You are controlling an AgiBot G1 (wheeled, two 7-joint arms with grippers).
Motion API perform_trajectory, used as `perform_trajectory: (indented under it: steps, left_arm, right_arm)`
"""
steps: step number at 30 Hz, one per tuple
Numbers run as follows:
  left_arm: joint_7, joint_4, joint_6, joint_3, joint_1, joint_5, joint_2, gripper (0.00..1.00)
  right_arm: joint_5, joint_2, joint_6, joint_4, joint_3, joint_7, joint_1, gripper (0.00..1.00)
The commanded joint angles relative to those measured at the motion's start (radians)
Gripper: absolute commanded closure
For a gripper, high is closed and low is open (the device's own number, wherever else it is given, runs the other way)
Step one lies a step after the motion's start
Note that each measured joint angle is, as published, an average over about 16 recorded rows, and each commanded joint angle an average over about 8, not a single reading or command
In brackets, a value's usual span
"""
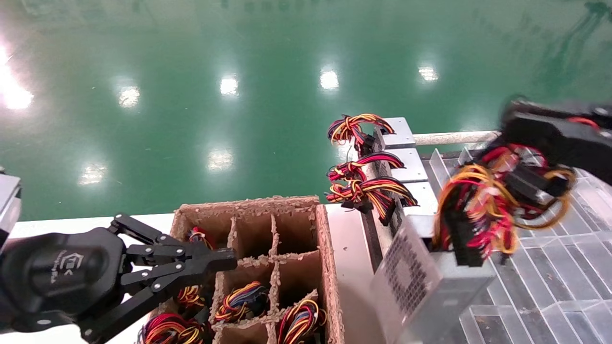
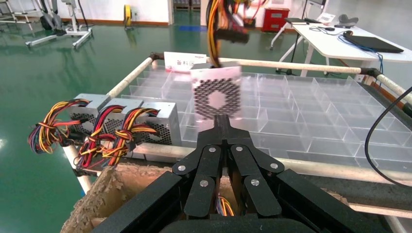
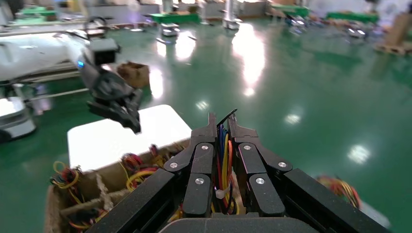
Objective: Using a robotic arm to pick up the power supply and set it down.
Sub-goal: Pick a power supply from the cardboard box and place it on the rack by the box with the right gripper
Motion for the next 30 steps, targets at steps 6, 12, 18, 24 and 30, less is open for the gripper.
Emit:
perform_trajectory:
  steps: [6, 12, 18, 24, 30]
  left_arm:
    - [0.000, 0.000, 0.000, 0.000, 0.000, 0.000, 0.000, 1.00]
    - [0.000, 0.000, 0.000, 0.000, 0.000, 0.000, 0.000, 1.00]
    - [0.000, 0.000, 0.000, 0.000, 0.000, 0.000, 0.000, 1.00]
    - [0.000, 0.000, 0.000, 0.000, 0.000, 0.000, 0.000, 1.00]
    - [0.000, 0.000, 0.000, 0.000, 0.000, 0.000, 0.000, 1.00]
  right_arm:
    - [0.062, 0.081, 0.035, 0.001, -0.052, -0.067, -0.065, 1.00]
    - [0.095, 0.071, 0.030, -0.056, -0.091, -0.127, -0.106, 1.00]
    - [0.119, 0.043, 0.012, -0.111, -0.119, -0.163, -0.137, 1.00]
    - [0.133, 0.001, 0.008, -0.155, -0.136, -0.193, -0.160, 1.00]
    - [0.143, -0.046, 0.014, -0.193, -0.146, -0.215, -0.174, 1.00]
